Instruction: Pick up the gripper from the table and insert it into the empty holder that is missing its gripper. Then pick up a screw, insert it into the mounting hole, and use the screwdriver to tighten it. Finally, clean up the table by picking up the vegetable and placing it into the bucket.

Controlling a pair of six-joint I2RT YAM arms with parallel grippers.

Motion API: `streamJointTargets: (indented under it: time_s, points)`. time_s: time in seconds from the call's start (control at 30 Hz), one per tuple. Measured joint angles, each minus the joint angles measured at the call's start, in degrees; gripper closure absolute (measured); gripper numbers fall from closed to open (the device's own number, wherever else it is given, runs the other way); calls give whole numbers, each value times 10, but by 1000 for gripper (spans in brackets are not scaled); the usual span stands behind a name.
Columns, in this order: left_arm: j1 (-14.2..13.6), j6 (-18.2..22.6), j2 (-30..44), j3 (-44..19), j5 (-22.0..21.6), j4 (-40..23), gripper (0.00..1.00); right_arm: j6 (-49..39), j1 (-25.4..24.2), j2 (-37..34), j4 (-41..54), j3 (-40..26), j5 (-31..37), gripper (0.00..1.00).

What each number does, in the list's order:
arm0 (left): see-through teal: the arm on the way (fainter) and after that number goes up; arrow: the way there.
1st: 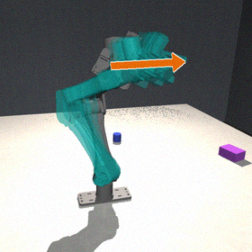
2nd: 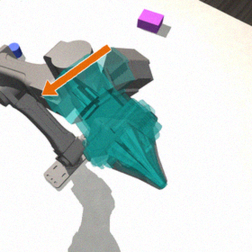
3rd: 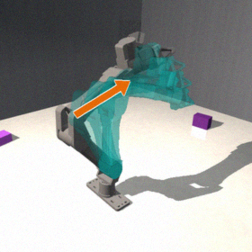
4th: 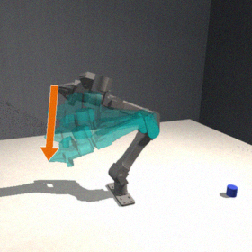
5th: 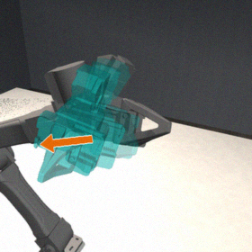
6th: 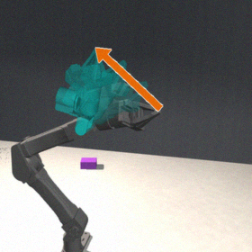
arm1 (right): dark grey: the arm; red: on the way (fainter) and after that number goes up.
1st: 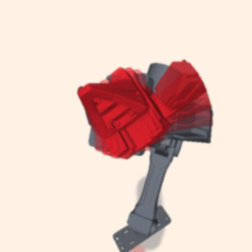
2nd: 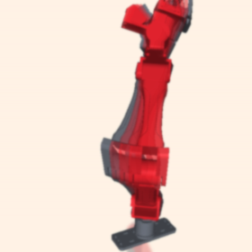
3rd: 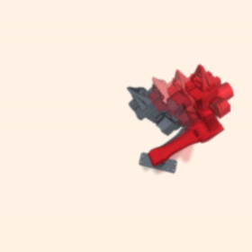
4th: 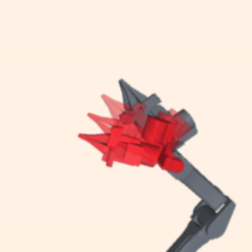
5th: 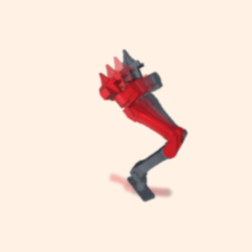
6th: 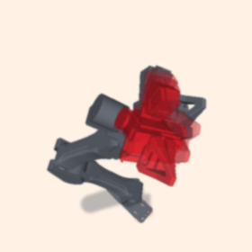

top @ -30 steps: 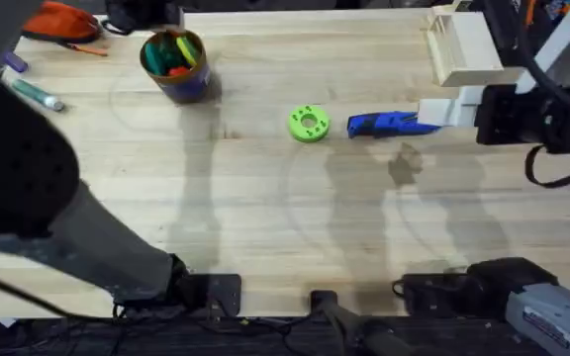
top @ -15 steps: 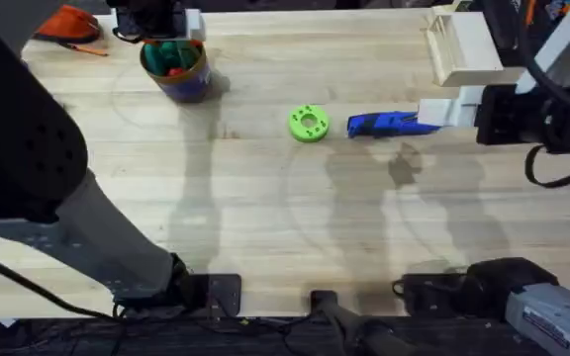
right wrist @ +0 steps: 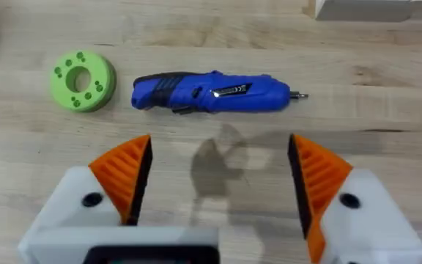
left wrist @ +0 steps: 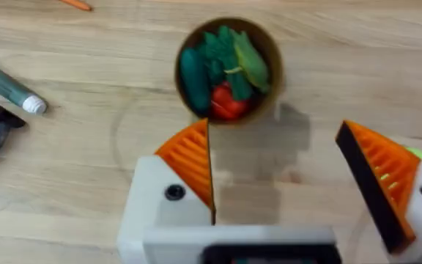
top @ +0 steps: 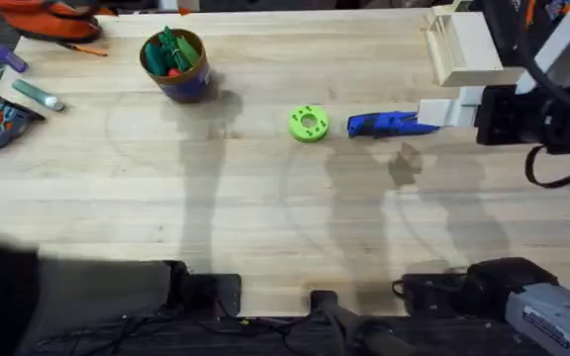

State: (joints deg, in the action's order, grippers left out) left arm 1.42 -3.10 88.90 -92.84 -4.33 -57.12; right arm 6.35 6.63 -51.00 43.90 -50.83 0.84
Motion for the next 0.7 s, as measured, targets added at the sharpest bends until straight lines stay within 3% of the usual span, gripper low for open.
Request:
streamJointTargets:
  time_s: [0.2, 0.43, 0.7]
  points:
    - [-75, -25, -114, 31, -4, -27, 14, 0, 0, 4, 7, 0, 0, 7]
    - [-169, -76, -226, 185, -25, -30, 14, 0, 0, 45, 47, 0, 0, 9]
    - [-213, -139, -333, 357, -30, -17, 14, 0, 0, 52, 89, 0, 0, 9]
